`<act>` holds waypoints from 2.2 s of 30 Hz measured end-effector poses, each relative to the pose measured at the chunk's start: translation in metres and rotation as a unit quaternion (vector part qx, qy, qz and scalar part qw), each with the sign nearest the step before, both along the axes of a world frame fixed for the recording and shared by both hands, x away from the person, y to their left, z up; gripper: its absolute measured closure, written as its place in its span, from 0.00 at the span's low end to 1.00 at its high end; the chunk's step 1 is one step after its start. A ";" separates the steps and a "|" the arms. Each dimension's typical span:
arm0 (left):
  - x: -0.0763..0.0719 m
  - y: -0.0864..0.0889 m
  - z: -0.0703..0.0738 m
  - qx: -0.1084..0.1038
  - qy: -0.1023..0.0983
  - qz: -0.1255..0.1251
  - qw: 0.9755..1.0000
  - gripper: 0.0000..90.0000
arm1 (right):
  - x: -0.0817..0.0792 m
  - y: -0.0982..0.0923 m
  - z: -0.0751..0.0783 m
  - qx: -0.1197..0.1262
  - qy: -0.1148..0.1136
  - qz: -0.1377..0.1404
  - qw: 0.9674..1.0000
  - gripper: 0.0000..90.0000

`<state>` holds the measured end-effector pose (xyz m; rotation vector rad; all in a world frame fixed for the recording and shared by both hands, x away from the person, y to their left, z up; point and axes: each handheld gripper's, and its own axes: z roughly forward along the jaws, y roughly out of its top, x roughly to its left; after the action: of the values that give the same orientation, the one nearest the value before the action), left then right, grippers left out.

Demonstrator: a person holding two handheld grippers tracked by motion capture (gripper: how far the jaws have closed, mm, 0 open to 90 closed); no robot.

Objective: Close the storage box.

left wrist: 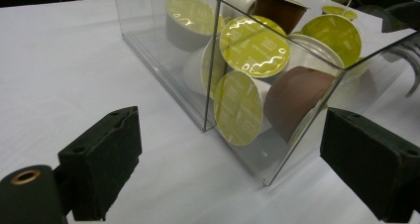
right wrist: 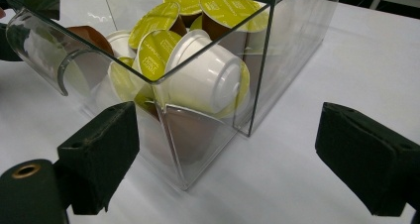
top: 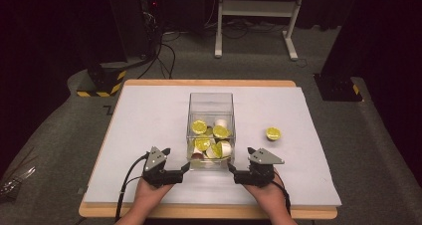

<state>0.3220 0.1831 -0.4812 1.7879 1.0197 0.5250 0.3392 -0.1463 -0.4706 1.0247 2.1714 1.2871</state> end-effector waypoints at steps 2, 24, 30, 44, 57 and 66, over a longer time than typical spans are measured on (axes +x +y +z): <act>0.002 0.000 0.000 -0.001 0.001 0.002 1.000 0.11 | 0.002 0.001 0.000 -0.001 -0.002 0.000 1.000 0.11; 0.034 0.000 0.002 -0.001 0.003 0.020 1.000 0.12 | 0.035 0.005 0.004 0.000 -0.005 -0.020 1.000 0.11; 0.042 0.001 -0.001 -0.004 0.006 0.026 1.000 0.12 | 0.043 0.008 0.004 0.003 -0.004 -0.027 1.000 0.12; 0.057 -0.006 -0.002 0.003 0.009 0.034 0.999 0.12 | 0.057 0.013 0.002 0.004 -0.002 -0.036 0.999 0.12; 0.063 -0.012 -0.007 0.001 0.017 0.045 0.999 0.16 | 0.064 0.013 0.000 0.003 -0.002 -0.048 0.999 0.13; 0.067 -0.013 -0.008 0.001 0.026 0.049 0.998 0.16 | 0.069 0.015 -0.001 0.004 0.003 -0.050 0.999 0.13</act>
<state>0.3889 0.1700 -0.4888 1.7672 1.1474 0.5423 0.4081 -0.1316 -0.4718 1.1272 2.0922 1.2491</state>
